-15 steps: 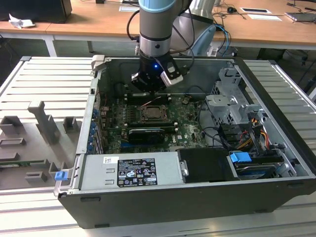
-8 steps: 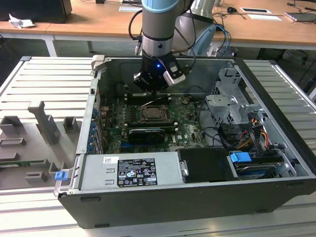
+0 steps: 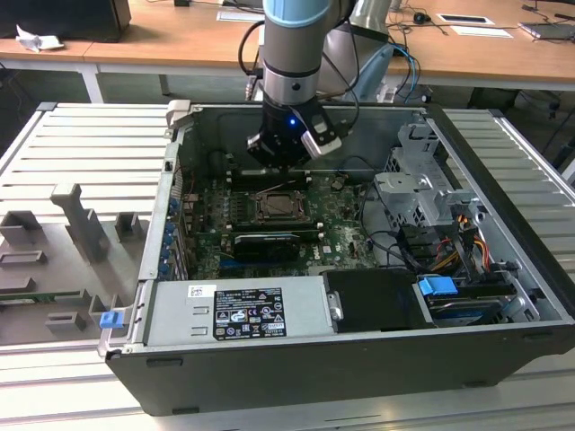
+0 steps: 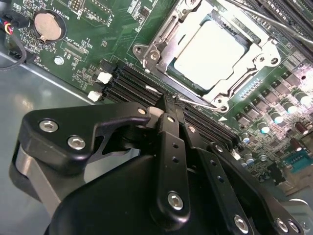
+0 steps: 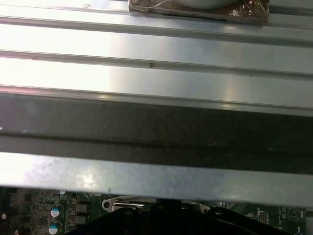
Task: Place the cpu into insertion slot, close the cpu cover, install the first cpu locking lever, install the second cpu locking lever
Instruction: 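Install the first cpu locking lever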
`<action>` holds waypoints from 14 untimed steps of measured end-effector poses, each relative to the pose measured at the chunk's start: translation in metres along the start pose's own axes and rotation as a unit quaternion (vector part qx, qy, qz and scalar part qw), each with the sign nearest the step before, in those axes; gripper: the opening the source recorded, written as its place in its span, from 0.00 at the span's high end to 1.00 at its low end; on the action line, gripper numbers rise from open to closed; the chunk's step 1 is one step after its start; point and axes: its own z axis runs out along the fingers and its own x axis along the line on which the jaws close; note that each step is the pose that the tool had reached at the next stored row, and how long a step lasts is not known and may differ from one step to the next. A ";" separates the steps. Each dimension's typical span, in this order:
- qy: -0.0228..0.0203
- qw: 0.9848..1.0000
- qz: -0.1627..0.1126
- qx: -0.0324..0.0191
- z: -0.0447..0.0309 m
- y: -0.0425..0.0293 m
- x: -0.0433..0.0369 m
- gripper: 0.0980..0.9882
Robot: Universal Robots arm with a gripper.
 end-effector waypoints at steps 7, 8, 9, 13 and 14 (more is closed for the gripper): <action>0.000 1.000 0.000 0.000 0.0024 -0.0003 -0.0003 0.99; 0.000 1.000 0.000 0.000 0.0027 -0.0003 -0.0004 0.99; 0.000 1.000 0.000 0.000 0.0037 -0.0004 -0.0007 0.99; 0.000 1.000 0.000 0.000 0.0082 -0.0010 -0.0023 0.99; 0.000 1.000 0.000 0.000 0.0094 -0.0012 -0.0031 0.99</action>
